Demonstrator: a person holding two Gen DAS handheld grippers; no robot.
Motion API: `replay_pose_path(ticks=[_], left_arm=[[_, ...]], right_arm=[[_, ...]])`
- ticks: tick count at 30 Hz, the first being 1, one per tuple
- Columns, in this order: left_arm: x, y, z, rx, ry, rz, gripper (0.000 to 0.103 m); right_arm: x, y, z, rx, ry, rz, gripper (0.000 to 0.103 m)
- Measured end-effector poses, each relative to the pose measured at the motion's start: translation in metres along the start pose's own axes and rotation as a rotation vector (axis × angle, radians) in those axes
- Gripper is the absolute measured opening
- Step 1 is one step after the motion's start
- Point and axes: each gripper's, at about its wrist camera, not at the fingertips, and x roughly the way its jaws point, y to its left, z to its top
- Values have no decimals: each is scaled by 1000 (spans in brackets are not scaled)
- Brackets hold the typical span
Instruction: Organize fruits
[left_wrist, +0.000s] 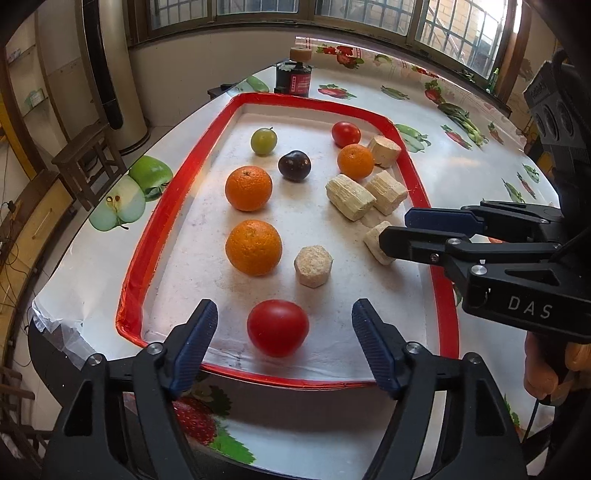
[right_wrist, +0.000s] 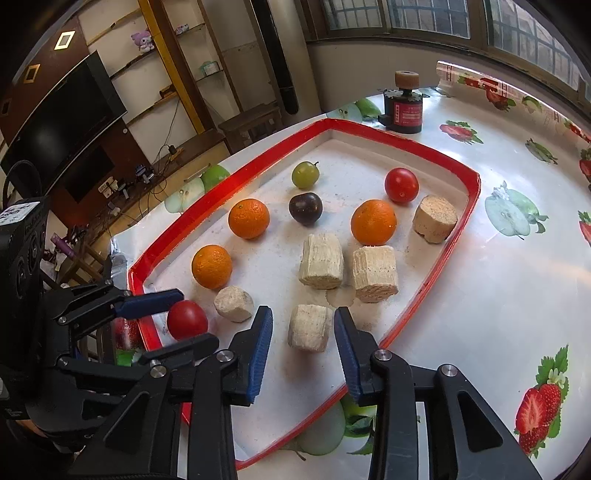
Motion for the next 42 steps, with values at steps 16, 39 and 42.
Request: replay_pose_path(ticks=[16,39,42], left_arm=[[-26,-5,-11,4,-45,10,75],[-74,-18,-42,24,-177,38,83],[-77,-20,-44,29,-173,43,83]], right_arm=[[-55,-9,-11,7,-88,-11,50],[-107,-15,-47,-204,-212,105,89],[-108,-12,-50,-246,-211,107,89]])
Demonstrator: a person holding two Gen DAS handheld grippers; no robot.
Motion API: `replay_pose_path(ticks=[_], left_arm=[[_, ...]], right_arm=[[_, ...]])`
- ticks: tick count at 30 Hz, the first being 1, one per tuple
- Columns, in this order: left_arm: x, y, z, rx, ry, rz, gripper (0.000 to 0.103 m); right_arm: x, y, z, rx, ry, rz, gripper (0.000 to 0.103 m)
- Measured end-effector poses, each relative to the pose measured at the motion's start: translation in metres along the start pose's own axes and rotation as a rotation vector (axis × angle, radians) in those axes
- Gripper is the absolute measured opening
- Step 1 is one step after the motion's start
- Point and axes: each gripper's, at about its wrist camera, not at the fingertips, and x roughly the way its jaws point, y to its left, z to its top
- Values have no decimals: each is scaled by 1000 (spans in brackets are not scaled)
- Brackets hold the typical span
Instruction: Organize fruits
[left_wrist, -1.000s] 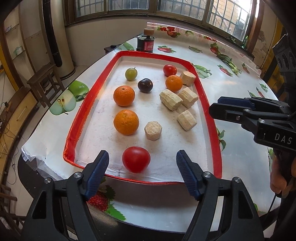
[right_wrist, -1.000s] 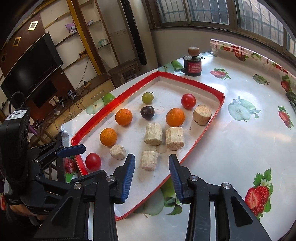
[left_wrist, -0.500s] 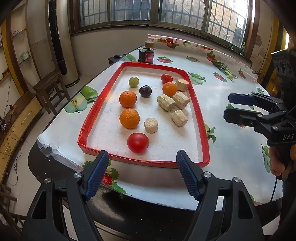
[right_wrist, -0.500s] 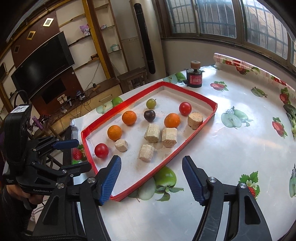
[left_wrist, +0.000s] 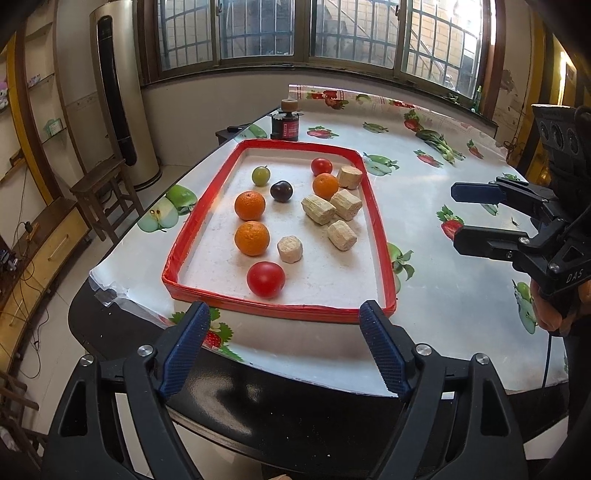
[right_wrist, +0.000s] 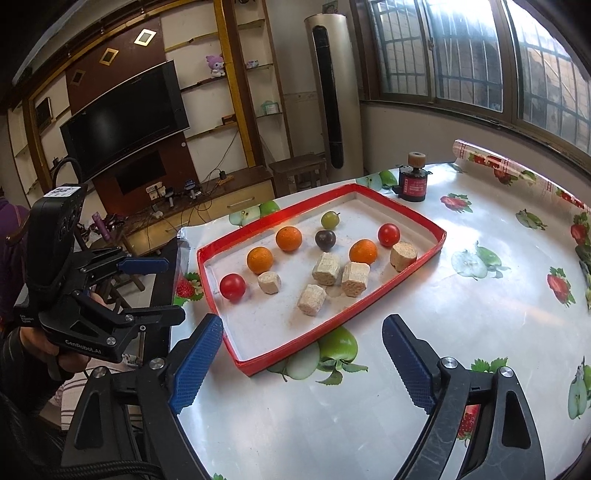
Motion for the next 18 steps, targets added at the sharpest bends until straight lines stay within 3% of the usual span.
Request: replay_pose_path(ticks=[11,18], left_arm=[[-17,-10,-1,16,-35,9,83],[-25,-15,0,24,-57,13,83]], right_arm=[[5,23,-7,-145,34,-25,89],[5,28,-6,-177,34,10,89]])
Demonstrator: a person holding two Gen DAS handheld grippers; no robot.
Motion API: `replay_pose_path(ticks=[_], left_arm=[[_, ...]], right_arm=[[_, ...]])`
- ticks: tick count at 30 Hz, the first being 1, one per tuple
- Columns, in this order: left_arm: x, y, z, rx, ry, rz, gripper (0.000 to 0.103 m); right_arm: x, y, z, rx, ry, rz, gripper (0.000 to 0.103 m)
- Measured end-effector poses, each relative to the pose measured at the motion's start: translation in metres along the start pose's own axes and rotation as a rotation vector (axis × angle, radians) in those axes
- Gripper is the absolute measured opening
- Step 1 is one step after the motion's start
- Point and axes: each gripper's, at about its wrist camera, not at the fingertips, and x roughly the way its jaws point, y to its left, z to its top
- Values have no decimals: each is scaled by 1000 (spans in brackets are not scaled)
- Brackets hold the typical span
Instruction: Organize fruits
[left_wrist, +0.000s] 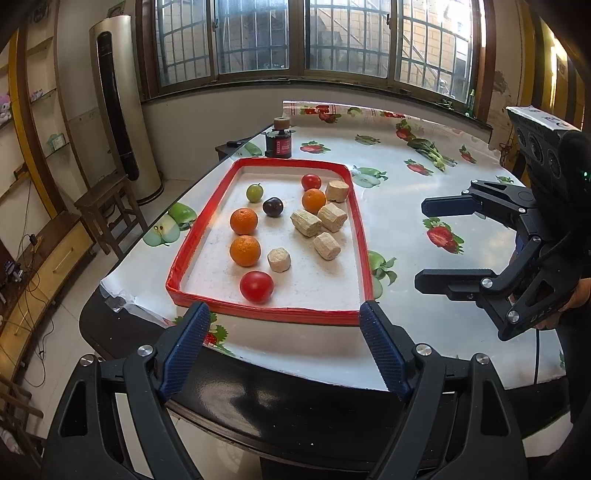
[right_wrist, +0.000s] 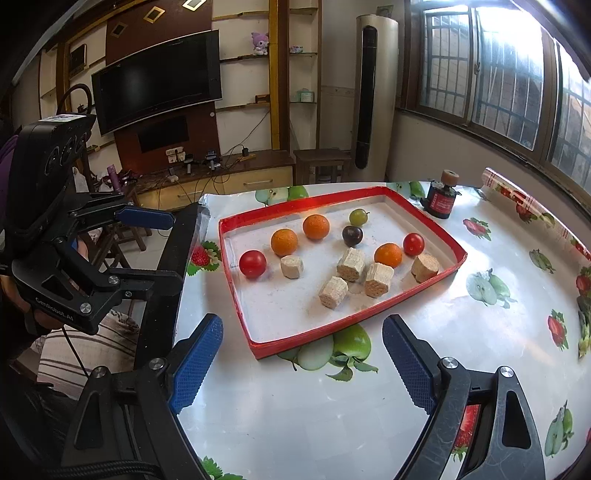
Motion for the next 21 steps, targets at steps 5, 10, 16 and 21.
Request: replay_pose_path(ticks=[5,10,16,21], left_arm=[[-4,-3,0,1,-10,3,83],[-10,-4,-2,-15,-23,-69,83],[-15,-5,-3,0,-41,-31,83],[-14,-3,-2,-4,-40,-18,83]], right_arm=[[1,2,1,-8,0,3,89],[2,5,2,-19,-4,13,89],[4,10,5,-37,-7,14,89],[4,14,6,-48,-6,10,89]])
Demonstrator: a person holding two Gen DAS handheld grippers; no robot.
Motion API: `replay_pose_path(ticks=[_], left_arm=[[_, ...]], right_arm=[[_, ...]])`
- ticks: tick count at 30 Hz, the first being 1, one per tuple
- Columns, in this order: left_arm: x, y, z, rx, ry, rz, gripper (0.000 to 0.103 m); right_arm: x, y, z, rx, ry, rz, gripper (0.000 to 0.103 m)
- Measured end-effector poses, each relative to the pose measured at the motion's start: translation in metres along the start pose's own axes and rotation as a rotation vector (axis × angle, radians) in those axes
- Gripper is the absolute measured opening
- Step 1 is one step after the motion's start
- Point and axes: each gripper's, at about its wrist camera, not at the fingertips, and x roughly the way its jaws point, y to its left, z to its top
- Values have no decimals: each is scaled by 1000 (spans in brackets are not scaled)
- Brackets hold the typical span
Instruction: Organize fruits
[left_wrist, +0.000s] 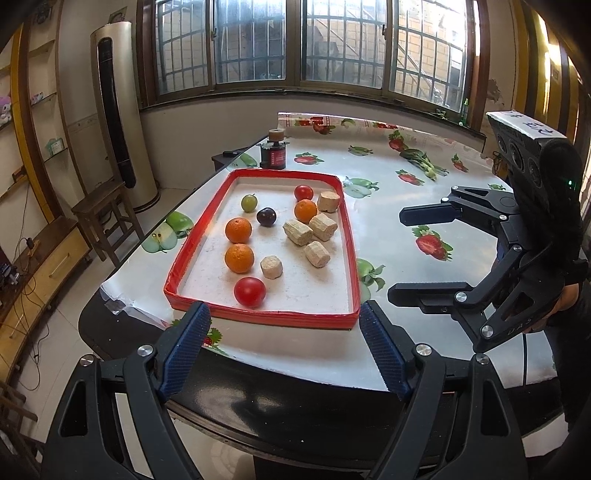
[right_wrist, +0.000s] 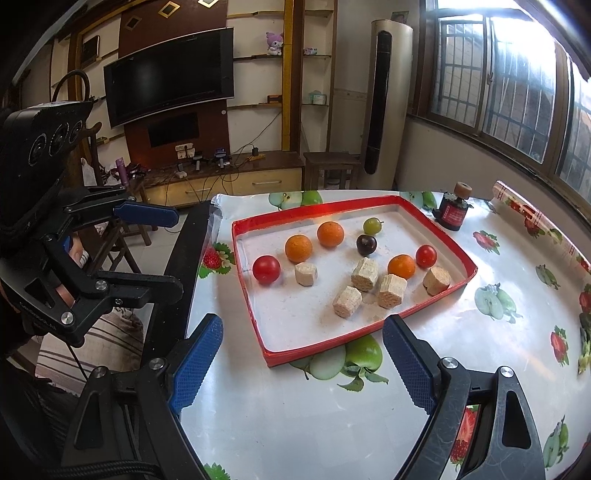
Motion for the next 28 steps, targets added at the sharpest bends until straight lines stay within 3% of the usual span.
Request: replay_pose_path(ticks=[28], left_arm=[[0,0,2,4,-7,13,83]], right_arm=[[2,1,-3,-3,7,-5,90]])
